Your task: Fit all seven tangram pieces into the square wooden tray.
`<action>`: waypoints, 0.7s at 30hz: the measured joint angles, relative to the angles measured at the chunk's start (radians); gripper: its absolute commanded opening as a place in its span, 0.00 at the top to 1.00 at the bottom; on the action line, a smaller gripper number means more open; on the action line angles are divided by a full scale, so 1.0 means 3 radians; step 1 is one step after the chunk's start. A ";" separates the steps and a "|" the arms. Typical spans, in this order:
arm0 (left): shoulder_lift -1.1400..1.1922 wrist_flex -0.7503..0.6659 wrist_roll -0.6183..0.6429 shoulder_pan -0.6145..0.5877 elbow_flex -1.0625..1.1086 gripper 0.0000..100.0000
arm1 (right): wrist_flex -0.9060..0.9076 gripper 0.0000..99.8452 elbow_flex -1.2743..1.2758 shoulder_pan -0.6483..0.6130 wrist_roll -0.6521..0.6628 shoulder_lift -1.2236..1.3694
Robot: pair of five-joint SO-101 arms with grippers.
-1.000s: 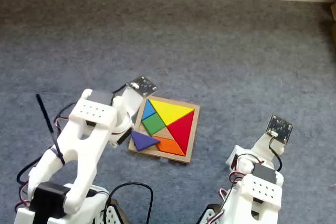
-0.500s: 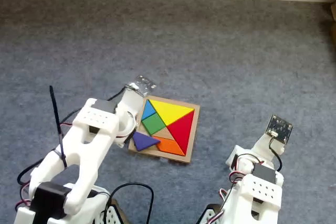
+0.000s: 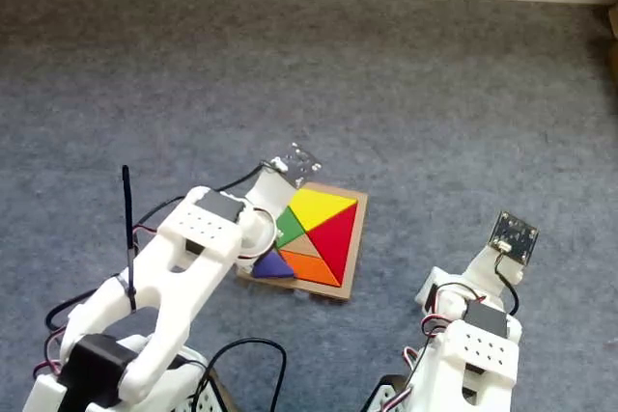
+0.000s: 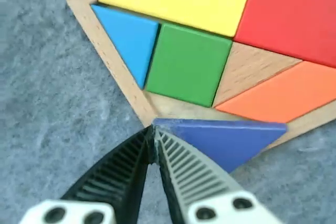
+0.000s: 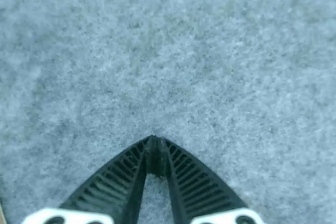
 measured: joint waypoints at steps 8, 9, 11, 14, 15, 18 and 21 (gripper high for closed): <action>0.0000 -0.0138 0.0000 0.0092 0.0000 0.99 | 0.0000 0.99 0.0000 0.0000 0.0000 0.0000; 0.0000 -0.0138 0.0000 0.0097 0.0000 0.99 | 0.0000 0.99 0.0000 0.0000 0.0000 0.0000; 0.0000 -0.0138 0.0000 0.0102 -0.0020 0.99 | 0.0000 0.99 0.0000 0.0000 0.0000 0.0000; 0.0000 0.0138 0.0000 0.0107 -0.0199 0.99 | 0.0000 0.99 0.0000 0.0000 0.0000 0.0000; 0.0000 0.0281 0.0000 0.0138 -0.0281 0.99 | 0.0000 0.99 0.0000 0.0000 0.0000 0.0000; -0.0020 0.0670 0.0005 0.0322 -0.0404 0.99 | 0.0000 0.99 0.0000 0.0000 0.0000 0.0000; -0.0031 0.0788 0.0164 0.0491 -0.0409 0.99 | 0.0000 0.99 0.0000 0.0000 0.0000 0.0000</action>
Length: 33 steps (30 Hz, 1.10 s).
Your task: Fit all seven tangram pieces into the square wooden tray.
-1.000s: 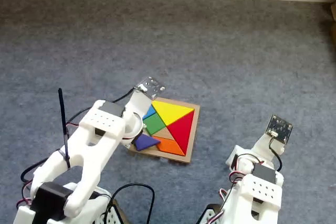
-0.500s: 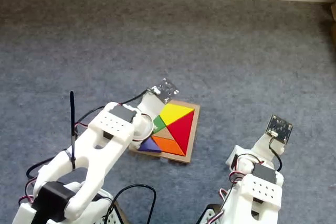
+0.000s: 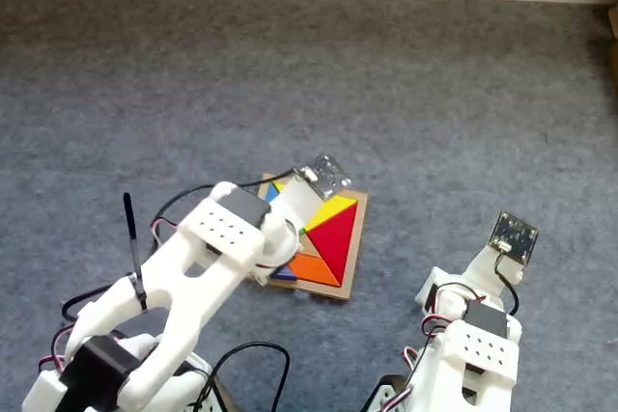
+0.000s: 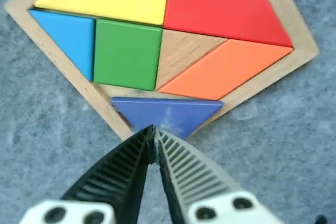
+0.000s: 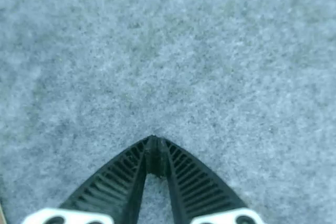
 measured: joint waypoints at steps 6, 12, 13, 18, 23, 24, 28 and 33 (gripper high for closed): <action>0.0000 -0.0225 0.0322 0.0312 0.0281 0.99 | 0.0000 0.99 0.0000 0.0000 0.0000 0.0000; -0.0046 -0.0629 0.0348 0.0261 0.0522 0.99 | 0.0000 0.99 0.0000 0.0000 0.0000 0.0000; -0.0051 -0.0644 0.0348 0.0215 0.0522 0.99 | 0.0000 0.99 0.0000 0.0000 0.0000 0.0000; -0.0041 -0.0665 0.0353 0.0066 0.0563 0.99 | 0.0000 0.99 0.0000 0.0000 0.0000 0.0000; -0.0041 -0.0665 0.0353 0.0072 0.0563 0.99 | 0.0000 0.99 0.0000 0.0000 0.0000 0.0000; -0.0041 -0.0665 0.0353 0.0072 0.0568 0.99 | 0.0000 0.99 0.0000 0.0000 0.0000 0.0000; -0.0041 -0.0665 0.0353 0.0061 0.0573 0.99 | 0.0000 0.99 0.0000 0.0000 0.0000 0.0000; -0.0041 -0.0665 0.0353 0.0061 0.0573 0.99 | 0.0000 0.99 0.0000 0.0000 0.0000 0.0000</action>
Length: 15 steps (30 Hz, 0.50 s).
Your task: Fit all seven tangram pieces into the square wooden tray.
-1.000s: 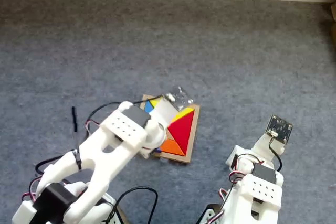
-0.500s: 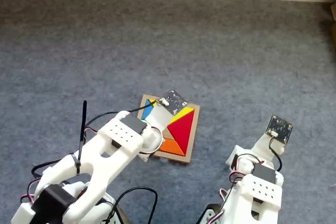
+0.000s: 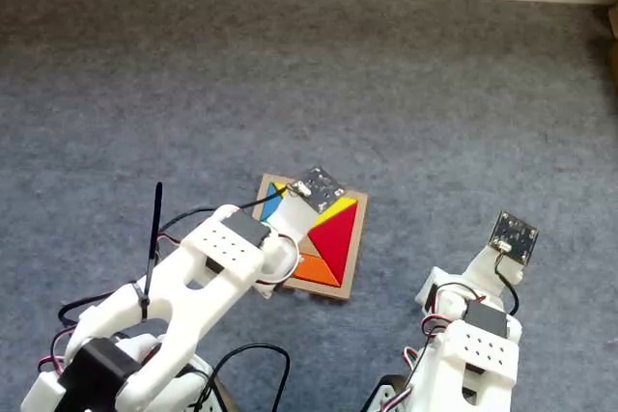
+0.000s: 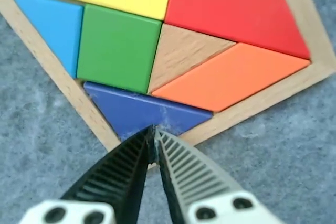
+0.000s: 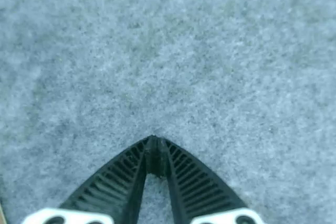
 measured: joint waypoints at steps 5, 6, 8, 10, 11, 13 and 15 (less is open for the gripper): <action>0.0000 0.0000 0.0000 -0.0010 0.0000 0.99 | 0.0000 0.99 0.0000 0.0000 0.0000 0.0000; 0.0000 0.0000 0.0000 -0.0010 0.0000 0.99 | 0.0000 0.99 0.0000 0.0000 0.0000 0.0000; 0.0000 0.0000 0.0000 -0.0010 0.0000 0.99 | 0.0000 0.99 0.0000 0.0000 0.0000 0.0000; 0.0000 0.0000 0.0000 -0.0010 0.0000 0.99 | 0.0000 0.99 0.0000 0.0000 0.0000 0.0000; 0.0000 0.0000 0.0000 -0.0020 0.0000 0.99 | 0.0000 0.99 0.0000 0.0000 0.0000 0.0000; 0.0000 0.0000 0.0000 -0.0097 0.0000 0.99 | 0.0000 0.99 0.0000 0.0000 0.0000 0.0000; 0.0000 -0.0051 0.0000 -0.0230 0.0000 0.99 | 0.0000 0.99 0.0000 0.0000 0.0000 0.0000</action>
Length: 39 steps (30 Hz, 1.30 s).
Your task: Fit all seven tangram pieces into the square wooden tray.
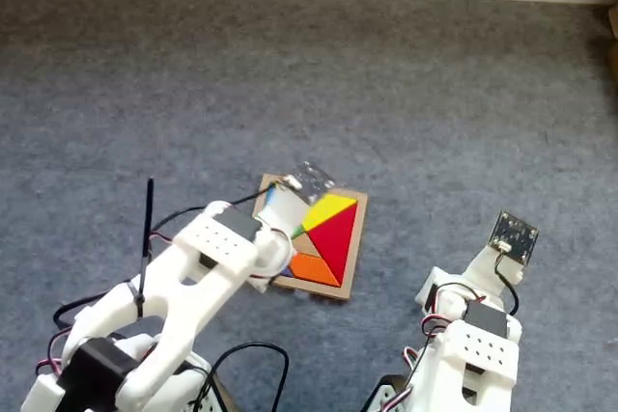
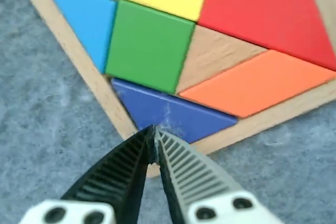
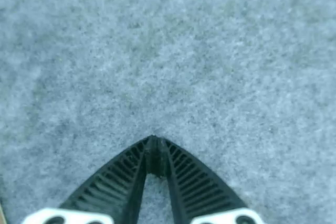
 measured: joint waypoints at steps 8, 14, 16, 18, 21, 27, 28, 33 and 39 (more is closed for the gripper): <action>0.0000 -0.0107 0.0000 -0.0312 0.0000 0.99 | 0.0000 0.99 0.0000 0.0000 0.0000 0.0000; 0.0000 -0.0046 0.0000 -0.0317 -0.0077 0.99 | 0.0000 0.99 0.0000 0.0000 0.0000 0.0000; 0.0000 -0.0015 0.0000 -0.0317 -0.0082 0.99 | 0.0000 0.99 0.0000 0.0000 0.0000 0.0000; 0.0000 -0.0005 0.0005 -0.0261 -0.0082 0.99 | 0.0000 0.99 0.0000 0.0000 0.0000 0.0000; 0.0000 -0.0026 0.0015 -0.0077 -0.0031 0.99 | 0.0000 0.99 0.0000 0.0000 0.0000 0.0000; 0.0000 -0.0307 0.0015 -0.0020 0.0041 0.99 | 0.0000 0.99 0.0000 0.0000 0.0000 0.0000; 0.0000 -0.0317 0.0015 -0.0015 0.0041 0.99 | 0.0000 0.99 0.0000 0.0000 0.0000 0.0000; 0.0000 -0.0430 0.0015 0.0020 0.0041 0.99 | 0.0000 0.99 0.0000 0.0000 0.0000 0.0000; 0.0123 -0.0650 0.0015 0.0015 0.0031 0.99 | 0.0000 0.99 0.0000 0.0000 0.0000 0.0000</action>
